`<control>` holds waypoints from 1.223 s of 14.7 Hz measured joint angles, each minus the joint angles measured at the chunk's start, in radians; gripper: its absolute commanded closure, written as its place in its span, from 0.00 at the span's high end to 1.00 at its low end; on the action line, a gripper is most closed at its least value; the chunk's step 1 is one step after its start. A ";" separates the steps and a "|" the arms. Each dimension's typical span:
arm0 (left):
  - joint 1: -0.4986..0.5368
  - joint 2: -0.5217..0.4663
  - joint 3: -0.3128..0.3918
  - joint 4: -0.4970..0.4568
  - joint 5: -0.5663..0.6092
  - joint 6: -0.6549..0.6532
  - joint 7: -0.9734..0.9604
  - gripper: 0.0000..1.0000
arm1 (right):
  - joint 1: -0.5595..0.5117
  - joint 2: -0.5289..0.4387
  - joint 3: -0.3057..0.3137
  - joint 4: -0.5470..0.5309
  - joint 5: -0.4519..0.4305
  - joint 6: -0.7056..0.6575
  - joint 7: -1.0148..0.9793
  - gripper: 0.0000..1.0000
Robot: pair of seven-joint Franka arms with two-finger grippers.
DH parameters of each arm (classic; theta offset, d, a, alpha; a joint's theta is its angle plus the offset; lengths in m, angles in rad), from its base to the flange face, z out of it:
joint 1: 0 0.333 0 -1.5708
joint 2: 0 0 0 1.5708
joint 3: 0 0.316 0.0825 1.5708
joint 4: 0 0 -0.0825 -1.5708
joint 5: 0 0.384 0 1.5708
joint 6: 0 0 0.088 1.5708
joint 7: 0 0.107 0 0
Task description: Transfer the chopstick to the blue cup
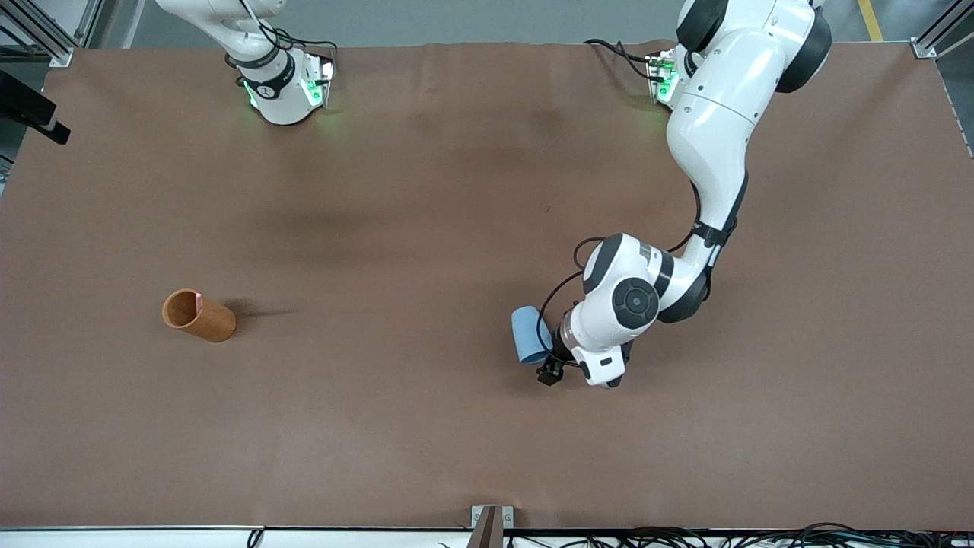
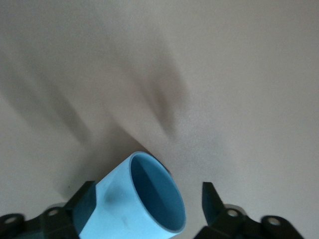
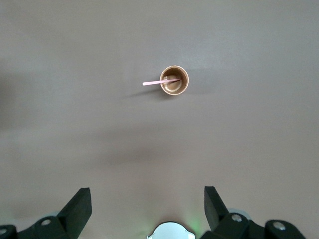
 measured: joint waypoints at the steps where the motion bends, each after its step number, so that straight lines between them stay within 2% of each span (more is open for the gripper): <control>1: 0.000 0.000 0.000 -0.001 0.000 -0.027 0.002 0.62 | 0.000 0.001 0.000 0.000 0.000 0.007 -0.001 1.00; 3: 0.001 0.000 0.000 0.000 0.003 -0.109 0.024 0.48 | 0.006 0.005 0.002 0.003 -0.001 0.015 -0.006 1.00; 4: 0.000 0.000 -0.001 0.000 0.009 -0.145 0.048 0.45 | 0.011 0.012 0.004 0.009 -0.004 0.019 -0.011 1.00; 6: 0.001 -0.006 -0.008 0.003 0.017 -0.235 0.113 0.17 | 0.018 0.045 0.006 0.044 -0.010 0.023 -0.030 1.00; 7: 0.000 -0.011 -0.012 0.004 0.018 -0.284 0.143 0.11 | 0.022 0.064 0.007 0.063 -0.010 0.024 -0.036 1.00; 10: 0.000 -0.025 -0.025 0.007 0.019 -0.361 0.201 0.01 | 0.051 0.095 0.008 0.095 -0.019 0.024 -0.042 1.00; 14: 0.001 -0.070 -0.039 0.013 0.019 -0.394 0.211 0.03 | 0.059 0.098 0.003 0.102 -0.024 0.023 -0.042 1.00; 18: 0.006 -0.100 -0.039 0.015 0.022 -0.397 0.212 0.00 | 0.047 0.101 -0.007 0.102 -0.024 0.042 -0.047 1.00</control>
